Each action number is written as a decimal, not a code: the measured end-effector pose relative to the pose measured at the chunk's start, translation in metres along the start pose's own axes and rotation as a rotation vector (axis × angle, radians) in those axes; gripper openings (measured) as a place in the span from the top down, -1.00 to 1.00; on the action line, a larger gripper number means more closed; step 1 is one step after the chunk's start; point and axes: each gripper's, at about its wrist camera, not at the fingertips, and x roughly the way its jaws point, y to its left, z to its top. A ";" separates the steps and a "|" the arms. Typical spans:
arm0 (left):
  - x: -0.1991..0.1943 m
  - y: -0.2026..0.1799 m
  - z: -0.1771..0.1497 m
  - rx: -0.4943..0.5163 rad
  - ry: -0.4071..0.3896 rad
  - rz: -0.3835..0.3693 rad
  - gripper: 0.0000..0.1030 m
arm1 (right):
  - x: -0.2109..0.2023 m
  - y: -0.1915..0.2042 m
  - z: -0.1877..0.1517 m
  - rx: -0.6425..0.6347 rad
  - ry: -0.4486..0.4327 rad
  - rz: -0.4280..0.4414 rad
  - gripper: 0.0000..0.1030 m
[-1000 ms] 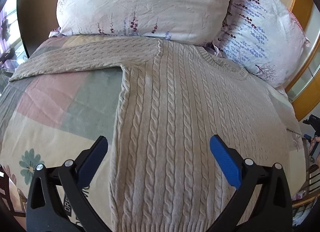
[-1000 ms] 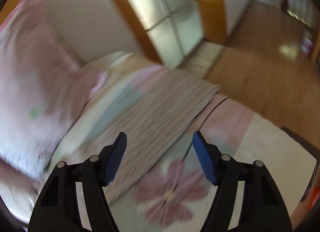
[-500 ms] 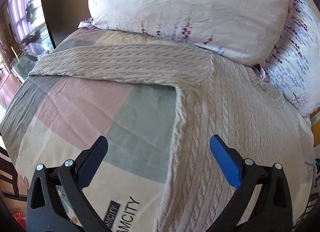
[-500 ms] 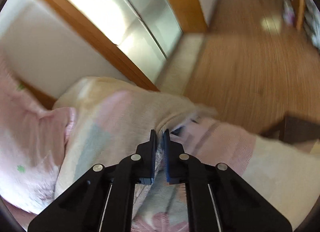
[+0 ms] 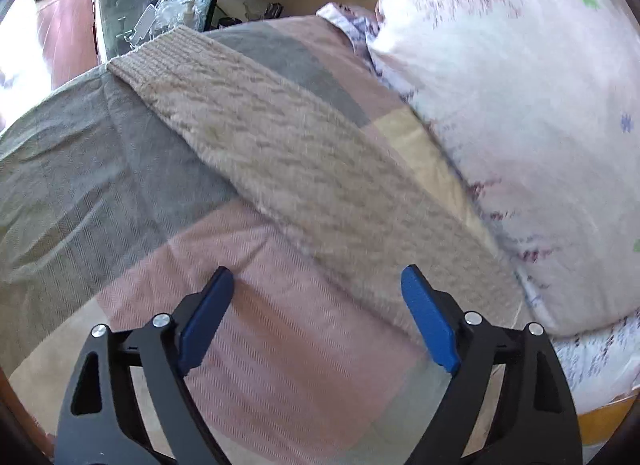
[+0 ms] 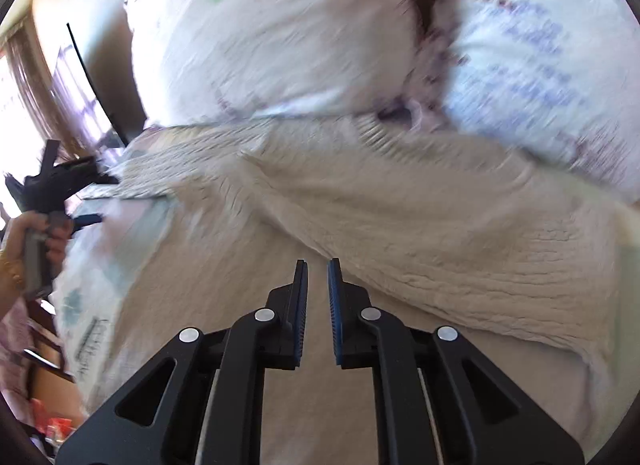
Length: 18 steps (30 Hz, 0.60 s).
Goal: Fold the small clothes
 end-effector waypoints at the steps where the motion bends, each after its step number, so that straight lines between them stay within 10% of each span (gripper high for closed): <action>1: 0.002 0.005 0.010 -0.025 -0.002 0.001 -0.59 | -0.002 0.002 -0.004 0.044 -0.009 0.014 0.09; 3: 0.004 0.014 0.024 -0.075 -0.008 -0.004 -0.52 | -0.013 -0.005 -0.010 0.104 -0.034 -0.023 -0.41; 10: 0.007 0.040 0.057 -0.241 -0.006 -0.027 0.01 | -0.047 -0.057 -0.041 0.250 -0.016 -0.141 -0.47; 13: 0.015 0.039 0.066 -0.209 0.031 -0.001 0.86 | -0.055 -0.064 -0.050 0.288 -0.019 -0.163 -0.49; 18: -0.008 -0.016 0.064 0.020 -0.043 0.014 0.88 | -0.070 -0.072 -0.061 0.307 -0.033 -0.182 -0.51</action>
